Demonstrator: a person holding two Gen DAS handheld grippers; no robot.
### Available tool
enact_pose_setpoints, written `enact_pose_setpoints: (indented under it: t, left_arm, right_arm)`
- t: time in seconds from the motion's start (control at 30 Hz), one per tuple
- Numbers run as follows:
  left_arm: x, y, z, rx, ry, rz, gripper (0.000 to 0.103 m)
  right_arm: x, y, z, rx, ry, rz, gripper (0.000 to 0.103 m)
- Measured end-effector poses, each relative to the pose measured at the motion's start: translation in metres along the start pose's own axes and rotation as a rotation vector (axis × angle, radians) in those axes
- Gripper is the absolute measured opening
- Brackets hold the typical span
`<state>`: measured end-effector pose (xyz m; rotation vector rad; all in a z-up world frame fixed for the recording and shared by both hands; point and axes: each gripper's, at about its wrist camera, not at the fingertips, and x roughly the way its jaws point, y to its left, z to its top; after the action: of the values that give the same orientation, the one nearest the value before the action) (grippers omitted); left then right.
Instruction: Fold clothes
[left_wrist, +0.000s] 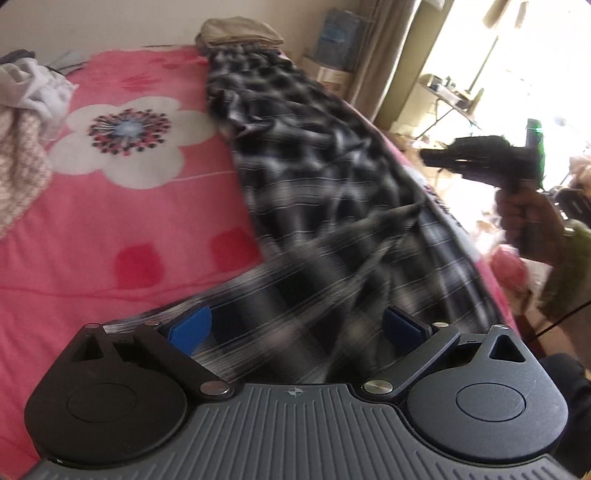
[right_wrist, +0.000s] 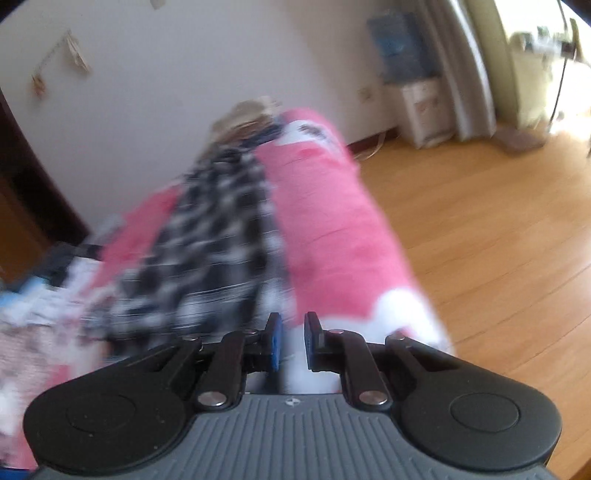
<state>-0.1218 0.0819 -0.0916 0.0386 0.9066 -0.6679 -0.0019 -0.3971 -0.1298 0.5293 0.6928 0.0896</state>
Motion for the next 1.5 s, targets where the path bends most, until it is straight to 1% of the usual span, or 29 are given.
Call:
enact_pose_setpoints:
  t: [0.07, 0.23, 0.3, 0.33, 0.37, 0.4, 0.43, 0.47, 0.5, 0.53, 0.6, 0.67, 0.7, 0.73, 0.8, 0.9, 0.97, 1.03, 1.07, 1.1, 1.17, 1.2, 1.23, 1.27, 1.3, 1.33, 1.37, 1.43, 1.5]
  left_arm:
    - [-0.007, 0.002, -0.003, 0.032, -0.017, 0.028, 0.100]
    - [-0.013, 0.006, -0.005, 0.111, -0.050, 0.065, 0.100]
    - [-0.010, 0.005, -0.002, 0.163, -0.065, 0.068, 0.099]
    - [-0.007, 0.004, 0.000, 0.193, -0.077, 0.074, 0.097]
    - [-0.003, 0.002, 0.002, 0.224, -0.088, 0.081, 0.096]
    - [0.003, 0.000, 0.004, 0.268, -0.089, 0.083, 0.091]
    - [0.009, -0.001, 0.005, 0.309, -0.087, 0.085, 0.079]
    - [0.017, -0.001, 0.006, 0.340, -0.067, 0.086, 0.073]
    - [0.024, -0.002, 0.006, 0.371, -0.046, 0.087, 0.070]
    - [0.032, -0.002, 0.007, 0.398, -0.026, 0.087, 0.070]
    - [0.046, 0.002, 0.006, 0.411, 0.024, 0.068, 0.068]
    - [0.054, 0.005, 0.004, 0.419, 0.055, 0.044, 0.051]
    - [0.056, 0.005, 0.002, 0.421, 0.061, 0.028, 0.040]
    - [0.053, 0.004, 0.000, 0.420, 0.056, 0.010, 0.022]
    - [0.045, 0.003, -0.001, 0.398, 0.050, -0.020, 0.002]
    - [0.015, 0.001, 0.003, 0.311, 0.024, -0.156, 0.000]
    - [-0.006, -0.005, 0.006, 0.276, 0.015, -0.256, 0.000]
    - [-0.023, -0.020, 0.009, 0.296, 0.037, -0.354, 0.000]
    - [-0.026, -0.028, 0.009, 0.330, 0.053, -0.371, 0.000]
    - [-0.028, -0.037, 0.009, 0.382, 0.070, -0.361, 0.000]
    - [-0.019, -0.041, 0.007, 0.453, 0.095, -0.275, 0.001]
    - [-0.011, -0.040, 0.006, 0.475, 0.104, -0.223, 0.006]
    - [-0.004, -0.039, 0.005, 0.493, 0.112, -0.170, 0.020]
    - [0.005, -0.033, 0.005, 0.487, 0.111, -0.117, 0.029]
    - [0.013, -0.026, 0.005, 0.475, 0.101, -0.066, 0.043]
    - [0.019, -0.018, 0.008, 0.468, 0.085, -0.028, 0.052]
    - [0.025, -0.014, 0.008, 0.475, 0.067, 0.005, 0.056]
    - [0.036, -0.006, 0.009, 0.491, 0.035, 0.067, 0.071]
    - [0.050, -0.005, 0.008, 0.536, 0.041, 0.089, 0.077]
  right_arm:
    - [-0.021, 0.005, -0.006, 0.049, 0.020, 0.087, 0.016]
    - [-0.079, 0.024, -0.031, 0.181, 0.110, 0.272, 0.025]
    - [-0.098, 0.032, -0.048, 0.243, 0.165, 0.343, 0.034]
    - [-0.105, 0.036, -0.058, 0.269, 0.186, 0.364, 0.036]
    - [-0.109, 0.039, -0.068, 0.290, 0.200, 0.366, 0.038]
    - [-0.112, 0.043, -0.079, 0.310, 0.213, 0.368, 0.038]
    - [-0.116, 0.046, -0.090, 0.331, 0.227, 0.370, 0.038]
    - [-0.119, 0.050, -0.100, 0.352, 0.240, 0.372, 0.038]
    - [-0.123, 0.053, -0.111, 0.373, 0.254, 0.374, 0.038]
    - [-0.125, 0.054, -0.120, 0.397, 0.262, 0.369, 0.038]
    - [-0.126, 0.052, -0.132, 0.447, 0.258, 0.338, 0.039]
    - [-0.127, 0.048, -0.135, 0.469, 0.232, 0.296, 0.039]
    - [-0.128, 0.047, -0.135, 0.474, 0.220, 0.270, 0.039]
    - [-0.127, 0.045, -0.132, 0.469, 0.207, 0.239, 0.039]
    - [-0.125, 0.043, -0.127, 0.459, 0.182, 0.176, 0.039]
    - [-0.122, 0.040, -0.119, 0.444, 0.144, 0.081, 0.039]
    - [-0.115, 0.040, -0.113, 0.435, 0.128, 0.050, 0.039]
    - [-0.106, 0.040, -0.108, 0.426, 0.115, 0.032, 0.039]
    - [-0.101, 0.040, -0.106, 0.423, 0.111, 0.027, 0.039]
    - [-0.096, 0.041, -0.105, 0.421, 0.111, 0.026, 0.039]
    - [-0.084, 0.043, -0.102, 0.409, 0.114, 0.020, 0.039]
    - [-0.078, 0.044, -0.100, 0.401, 0.115, 0.016, 0.040]
    - [-0.072, 0.046, -0.098, 0.393, 0.117, 0.010, 0.041]
    - [-0.068, 0.049, -0.097, 0.383, 0.121, 0.002, 0.044]
    - [-0.065, 0.051, -0.096, 0.374, 0.123, -0.003, 0.044]
    - [-0.063, 0.053, -0.095, 0.367, 0.125, -0.002, 0.044]
    - [-0.062, 0.055, -0.094, 0.361, 0.126, 0.005, 0.044]
    - [-0.061, 0.056, -0.095, 0.347, 0.130, 0.012, 0.045]
    - [-0.059, 0.055, -0.097, 0.335, 0.144, 0.003, 0.045]
